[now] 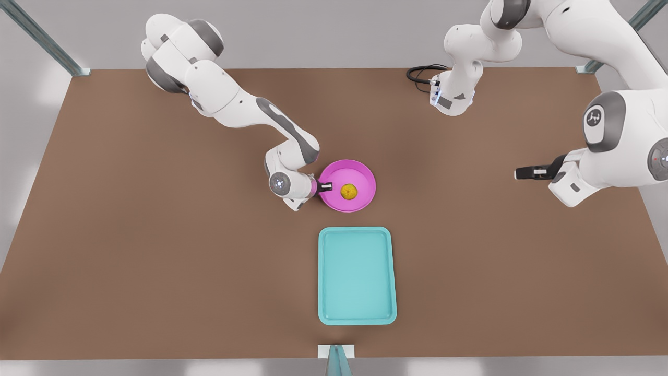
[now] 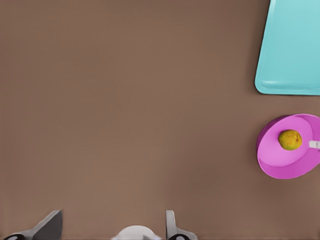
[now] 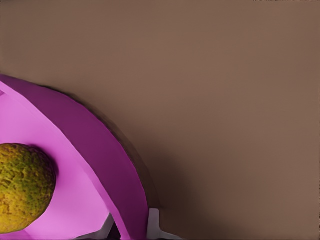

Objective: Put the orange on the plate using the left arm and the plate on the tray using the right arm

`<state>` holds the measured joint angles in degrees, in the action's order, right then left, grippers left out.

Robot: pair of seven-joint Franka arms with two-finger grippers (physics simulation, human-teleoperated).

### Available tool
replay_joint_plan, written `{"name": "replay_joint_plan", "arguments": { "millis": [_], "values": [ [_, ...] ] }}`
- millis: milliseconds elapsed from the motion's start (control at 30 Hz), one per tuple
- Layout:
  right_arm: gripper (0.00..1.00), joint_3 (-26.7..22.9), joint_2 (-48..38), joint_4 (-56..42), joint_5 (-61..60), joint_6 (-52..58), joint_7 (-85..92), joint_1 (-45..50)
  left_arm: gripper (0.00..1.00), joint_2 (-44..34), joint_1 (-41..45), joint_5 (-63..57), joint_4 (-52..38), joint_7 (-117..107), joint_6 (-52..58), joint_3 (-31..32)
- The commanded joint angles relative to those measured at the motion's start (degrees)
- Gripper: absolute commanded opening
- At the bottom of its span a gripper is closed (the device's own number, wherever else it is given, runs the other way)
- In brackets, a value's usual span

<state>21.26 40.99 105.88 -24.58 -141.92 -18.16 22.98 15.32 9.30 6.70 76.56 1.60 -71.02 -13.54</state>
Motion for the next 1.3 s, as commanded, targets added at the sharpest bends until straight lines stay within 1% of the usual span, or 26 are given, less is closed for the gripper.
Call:
{"name": "replay_joint_plan", "arguments": {
  "millis": [0, 67, 167, 233, 533, 633, 833, 933, 1000, 1067, 1167, 1267],
  "values": [
    [0.29, 0.01, -0.12, -0.06, -0.03, 1.73, 2.78, -0.12, 1.0, 0.06, 0.02, 0.07, -0.01, 1.12, 0.97, 0.0],
    [0.25, 0.01, -0.12, -0.14, -0.03, 1.73, 2.78, -0.21, 1.0, 0.24, 0.02, -0.02, -0.01, 1.12, 0.62, 0.0],
    [0.21, 0.1, -0.12, -0.58, -0.12, 2.52, 2.78, -0.21, 1.0, 0.24, -0.07, 0.07, 0.08, 1.48, 0.53, 0.0],
    [0.21, 0.1, -0.73, -2.16, -0.2, 6.65, 2.95, -0.65, 1.0, 0.15, 0.02, -0.02, 0.34, 1.39, 0.71, 0.0],
    [0.21, 1.6, -3.02, -3.57, -0.2, 7.44, 3.48, -1.44, 1.0, 0.15, 0.11, 0.07, 0.43, 1.21, 0.88, 0.0],
    [0.21, 1.95, -4.77, -4.01, -0.2, 7.44, 3.48, -3.02, 1.0, 0.15, 0.11, 0.07, 0.43, 1.21, 0.88, 0.0],
    [0.21, 1.51, -4.86, -9.37, -0.64, 7.27, 3.31, -7.42, 1.0, 0.15, 0.19, 0.07, 0.43, 1.12, 0.97, 0.0],
    [0.21, 0.81, -4.69, -11.83, -2.93, 7.0, 3.39, -9.53, 1.0, 0.15, 0.28, 0.07, 0.43, 1.04, 0.97, 0.09],
    [0.21, 0.37, -3.28, -14.38, -3.28, 6.56, 3.31, -10.06, 1.0, 0.06, 0.28, 0.07, 0.43, 1.04, 0.97, 0.09],
    [0.21, -0.25, 0.14, -18.68, -4.25, 6.04, 3.13, -9.53, 1.0, -0.03, 0.46, 0.07, 0.34, 0.07, 1.15, 0.09],
    [0.21, -3.33, 6.3, -27.3, -4.16, 5.34, 2.78, -6.72, 1.0, -0.11, 0.54, 0.07, 0.34, 0.07, 1.23, 0.18],
    [0.21, -4.64, 9.81, -30.37, -3.98, 2.88, 3.04, -5.13, 1.0, -0.2, 0.54, 0.07, 0.34, -0.02, 1.58, 0.27]
  ]
}}
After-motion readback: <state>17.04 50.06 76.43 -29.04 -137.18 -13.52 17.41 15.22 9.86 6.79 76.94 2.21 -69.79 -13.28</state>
